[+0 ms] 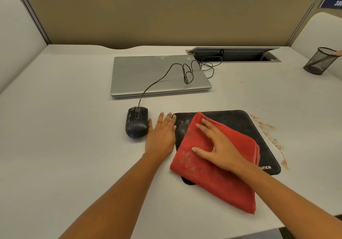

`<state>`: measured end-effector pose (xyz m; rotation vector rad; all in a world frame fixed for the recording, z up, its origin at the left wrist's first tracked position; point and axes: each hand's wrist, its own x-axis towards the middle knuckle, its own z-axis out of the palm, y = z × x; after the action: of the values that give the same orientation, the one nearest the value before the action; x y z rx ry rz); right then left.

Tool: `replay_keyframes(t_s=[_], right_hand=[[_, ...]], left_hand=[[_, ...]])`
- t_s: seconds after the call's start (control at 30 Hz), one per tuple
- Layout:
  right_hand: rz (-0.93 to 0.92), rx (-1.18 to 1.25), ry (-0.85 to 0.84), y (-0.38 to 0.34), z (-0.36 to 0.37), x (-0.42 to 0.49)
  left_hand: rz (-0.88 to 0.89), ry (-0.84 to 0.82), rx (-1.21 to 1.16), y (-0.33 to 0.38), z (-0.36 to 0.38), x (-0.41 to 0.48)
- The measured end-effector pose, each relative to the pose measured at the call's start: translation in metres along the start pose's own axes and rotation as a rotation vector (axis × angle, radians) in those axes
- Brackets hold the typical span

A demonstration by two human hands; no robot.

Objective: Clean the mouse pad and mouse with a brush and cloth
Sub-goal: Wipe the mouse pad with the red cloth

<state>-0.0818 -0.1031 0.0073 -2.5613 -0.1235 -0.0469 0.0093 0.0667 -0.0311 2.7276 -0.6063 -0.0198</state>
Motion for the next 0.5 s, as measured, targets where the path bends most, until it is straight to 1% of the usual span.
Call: replay_keyframes(t_s=[0.03, 0.07, 0.1, 0.2, 0.27, 0.4, 0.5], right_hand=[[0.046, -0.129, -0.013, 0.003, 0.008, 0.000], [0.066, -0.198, -0.021, 0.006, 0.015, 0.001], [0.068, -0.199, -0.005, 0.008, 0.019, 0.005], [0.063, -0.069, 0.060, 0.010, 0.013, 0.023], [0.057, 0.025, 0.058, 0.009, 0.006, 0.036], [-0.017, 0.102, 0.012, 0.004, 0.004, 0.043], [-0.102, 0.183, -0.078, 0.005, 0.005, 0.030]], left_hand=[[0.000, 0.002, -0.002, 0.000, 0.000, 0.000], [0.000, 0.000, -0.004, 0.000, 0.001, 0.000], [-0.001, -0.002, -0.008, 0.000, 0.001, 0.000], [-0.004, -0.012, -0.016, 0.000, 0.000, 0.001], [-0.001, -0.015, 0.000, 0.000, 0.000, 0.000], [-0.007, -0.021, 0.030, 0.001, 0.000, 0.000], [-0.017, -0.025, 0.047, 0.001, 0.000, 0.001]])
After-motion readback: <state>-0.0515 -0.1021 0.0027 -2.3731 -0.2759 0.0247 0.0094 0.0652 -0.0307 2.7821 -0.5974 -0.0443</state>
